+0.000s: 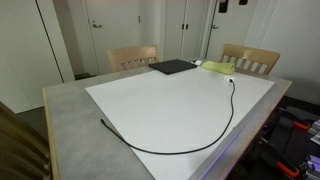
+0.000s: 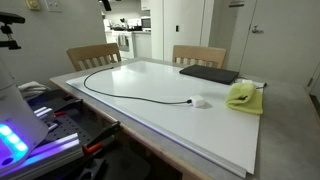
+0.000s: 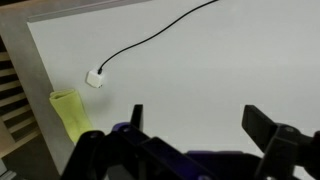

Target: Put the charging cable in circular form.

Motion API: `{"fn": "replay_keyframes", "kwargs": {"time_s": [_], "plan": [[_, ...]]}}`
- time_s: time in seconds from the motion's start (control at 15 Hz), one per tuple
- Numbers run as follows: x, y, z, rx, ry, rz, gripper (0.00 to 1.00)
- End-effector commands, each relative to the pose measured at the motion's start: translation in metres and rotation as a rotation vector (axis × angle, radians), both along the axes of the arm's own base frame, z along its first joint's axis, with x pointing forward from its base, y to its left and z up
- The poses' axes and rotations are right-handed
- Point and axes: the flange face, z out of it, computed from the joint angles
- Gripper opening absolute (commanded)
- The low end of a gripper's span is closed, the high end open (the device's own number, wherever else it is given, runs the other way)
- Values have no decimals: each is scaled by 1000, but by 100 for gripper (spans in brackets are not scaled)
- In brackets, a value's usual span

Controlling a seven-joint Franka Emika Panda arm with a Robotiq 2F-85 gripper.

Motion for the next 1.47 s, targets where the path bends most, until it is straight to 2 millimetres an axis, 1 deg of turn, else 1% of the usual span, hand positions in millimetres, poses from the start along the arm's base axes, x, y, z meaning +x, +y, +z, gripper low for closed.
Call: {"fn": "replay_keyframes", "kwargs": {"time_s": [0.0, 0.27, 0.47, 0.67, 1.0, 1.07, 1.13, 1.27, 1.4], "plan": [[7, 25, -16, -16, 14, 60, 100], [14, 45, -33, -11, 12, 112, 100], [24, 58, -47, 3, 14, 149, 100], [37, 74, -59, 58, 0, 203, 100], [58, 103, -72, 167, -36, 305, 100], [60, 104, -73, 173, -37, 340, 100], [47, 99, -69, 141, -44, 290, 100], [49, 101, -72, 144, -40, 293, 100], [49, 101, -70, 144, -44, 293, 100]]}}
